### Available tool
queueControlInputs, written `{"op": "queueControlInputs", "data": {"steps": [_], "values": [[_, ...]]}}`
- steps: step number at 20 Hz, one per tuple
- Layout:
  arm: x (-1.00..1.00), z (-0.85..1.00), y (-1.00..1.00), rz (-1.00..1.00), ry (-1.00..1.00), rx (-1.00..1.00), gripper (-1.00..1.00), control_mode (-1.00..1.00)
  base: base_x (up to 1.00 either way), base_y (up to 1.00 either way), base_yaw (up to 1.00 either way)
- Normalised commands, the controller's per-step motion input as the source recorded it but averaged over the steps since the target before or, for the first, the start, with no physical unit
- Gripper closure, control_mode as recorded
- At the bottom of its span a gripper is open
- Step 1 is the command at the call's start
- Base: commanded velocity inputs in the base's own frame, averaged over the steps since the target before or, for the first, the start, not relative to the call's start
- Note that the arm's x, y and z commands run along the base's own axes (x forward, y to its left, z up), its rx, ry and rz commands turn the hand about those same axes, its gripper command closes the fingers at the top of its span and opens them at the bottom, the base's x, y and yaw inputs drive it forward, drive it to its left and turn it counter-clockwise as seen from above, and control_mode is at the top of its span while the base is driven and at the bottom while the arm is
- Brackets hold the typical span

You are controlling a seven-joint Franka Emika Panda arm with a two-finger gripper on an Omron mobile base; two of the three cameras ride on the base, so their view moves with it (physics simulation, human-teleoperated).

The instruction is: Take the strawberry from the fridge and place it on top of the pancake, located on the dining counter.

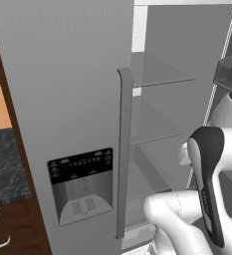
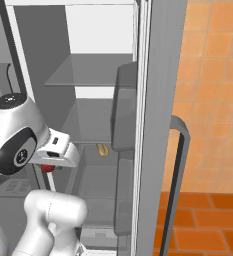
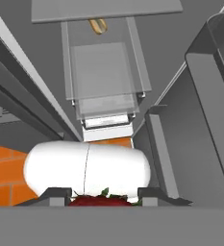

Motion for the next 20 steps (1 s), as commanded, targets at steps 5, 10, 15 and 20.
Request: {"op": "queueControlInputs", "data": {"steps": [5, 10, 15, 20], "values": [[0.00, 0.00, 0.00, 0.00, 0.00, 0.00, 1.00, -1.00, 0.00, 0.00, 0.00], [0.00, 0.00, 0.00, 0.00, 0.02, 0.00, 1.00, 1.00, -0.04, 0.00, 0.01], [0.00, 0.00, 0.00, 0.00, 0.00, 0.00, 1.00, 1.00, -0.60, 0.52, -0.22], [0.00, 0.00, 0.00, 0.00, 0.00, 0.00, 1.00, 1.00, -0.95, 0.22, -0.64]]}}
